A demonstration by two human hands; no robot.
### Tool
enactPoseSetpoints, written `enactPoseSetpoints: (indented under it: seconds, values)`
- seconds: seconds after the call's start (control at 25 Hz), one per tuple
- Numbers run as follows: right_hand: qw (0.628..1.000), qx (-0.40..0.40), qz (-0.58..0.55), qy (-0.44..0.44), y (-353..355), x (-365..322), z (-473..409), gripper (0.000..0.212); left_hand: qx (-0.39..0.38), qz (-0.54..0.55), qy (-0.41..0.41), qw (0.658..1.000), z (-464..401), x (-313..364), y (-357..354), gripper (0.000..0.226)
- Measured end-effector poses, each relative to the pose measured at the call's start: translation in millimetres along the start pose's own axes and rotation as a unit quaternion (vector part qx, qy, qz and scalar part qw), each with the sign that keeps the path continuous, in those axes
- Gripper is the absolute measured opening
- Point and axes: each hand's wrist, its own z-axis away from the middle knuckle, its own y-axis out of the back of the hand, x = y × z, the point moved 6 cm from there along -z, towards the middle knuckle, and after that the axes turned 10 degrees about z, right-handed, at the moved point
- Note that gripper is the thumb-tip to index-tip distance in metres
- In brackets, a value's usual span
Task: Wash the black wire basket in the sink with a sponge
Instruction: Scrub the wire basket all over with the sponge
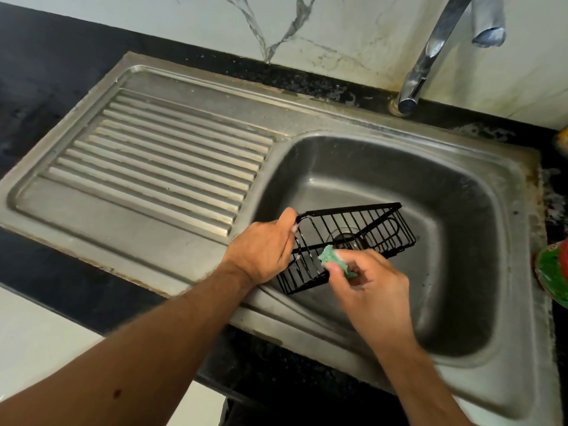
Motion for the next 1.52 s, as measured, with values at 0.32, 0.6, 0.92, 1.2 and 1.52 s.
enactPoseSetpoints:
  seconds: [0.32, 0.6, 0.92, 1.2, 1.52]
  values:
    - [0.968, -0.072, -0.145, -0.190, 11, 13, -33, 0.008, 0.001, 0.006, 0.007, 1.000, 1, -1, 0, 0.013]
    - [0.984, -0.135, 0.059, -0.096, -5, -12, -68, 0.020, 0.018, 0.024, 0.013, 0.999, 1, -2, 2, 0.017]
    - [0.977, -0.176, 0.058, -0.104, -13, -6, -34, 0.042, 0.028, 0.044, 0.015, 0.999, 0, -4, 5, 0.036]
    - [0.981, -0.165, 0.089, -0.058, -15, -9, -37, 0.042, 0.020, 0.072, 0.003, 0.997, -4, -7, 5, 0.038]
    - [0.974, -0.157, 0.161, 0.006, -1, -28, -38, 0.030, 0.040, 0.161, -0.029, 0.986, -16, -3, 9, 0.016]
